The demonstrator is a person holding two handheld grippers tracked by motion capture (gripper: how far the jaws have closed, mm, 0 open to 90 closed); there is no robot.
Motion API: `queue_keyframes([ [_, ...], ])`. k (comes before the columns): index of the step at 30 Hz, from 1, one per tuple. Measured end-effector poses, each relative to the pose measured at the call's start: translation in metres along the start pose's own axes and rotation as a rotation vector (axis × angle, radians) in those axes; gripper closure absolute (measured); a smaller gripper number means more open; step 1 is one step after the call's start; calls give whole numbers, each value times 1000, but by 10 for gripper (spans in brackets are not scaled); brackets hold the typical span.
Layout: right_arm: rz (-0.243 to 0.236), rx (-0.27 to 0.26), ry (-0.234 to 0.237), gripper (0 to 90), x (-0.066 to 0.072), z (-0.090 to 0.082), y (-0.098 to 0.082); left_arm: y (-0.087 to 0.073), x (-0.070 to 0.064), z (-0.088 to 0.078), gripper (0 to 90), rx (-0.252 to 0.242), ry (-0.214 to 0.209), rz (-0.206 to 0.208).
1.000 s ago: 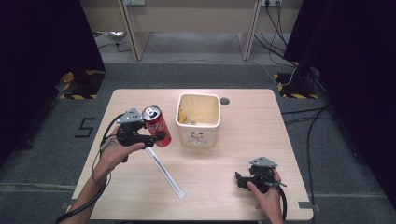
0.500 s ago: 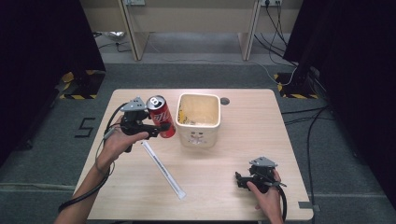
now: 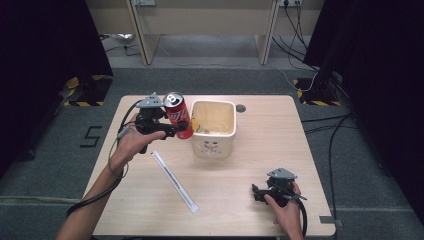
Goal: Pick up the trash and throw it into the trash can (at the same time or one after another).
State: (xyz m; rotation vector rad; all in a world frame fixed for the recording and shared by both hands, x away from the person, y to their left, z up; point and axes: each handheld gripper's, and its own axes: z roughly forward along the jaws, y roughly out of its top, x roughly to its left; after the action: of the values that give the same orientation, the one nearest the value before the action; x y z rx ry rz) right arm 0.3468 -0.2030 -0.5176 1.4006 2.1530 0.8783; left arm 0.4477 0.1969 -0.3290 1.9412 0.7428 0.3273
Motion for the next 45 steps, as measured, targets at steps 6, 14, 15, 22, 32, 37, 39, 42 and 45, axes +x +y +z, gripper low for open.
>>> queue_keyframes([
  [6,0,1,0,33,0,0,0,10,-2,13,338,1,3,4],
  [14,0,0,0,33,0,0,0,21,-3,32,338,10,0,4],
  [15,1,0,1,33,0,0,0,22,-3,34,338,10,1,2],
  [22,0,2,0,33,0,0,0,29,-2,48,338,13,-3,-5],
  [32,-1,1,-1,33,0,0,0,32,-4,82,337,50,-1,7],
  [37,-1,1,-1,33,0,0,0,30,-5,92,336,58,8,9],
  [39,-2,1,-1,33,0,0,0,29,-4,97,336,67,13,13],
  [42,-2,1,-1,33,0,0,0,28,-1,104,337,78,20,11],
  [45,-1,1,-1,33,0,0,0,27,0,108,336,79,28,11],
])
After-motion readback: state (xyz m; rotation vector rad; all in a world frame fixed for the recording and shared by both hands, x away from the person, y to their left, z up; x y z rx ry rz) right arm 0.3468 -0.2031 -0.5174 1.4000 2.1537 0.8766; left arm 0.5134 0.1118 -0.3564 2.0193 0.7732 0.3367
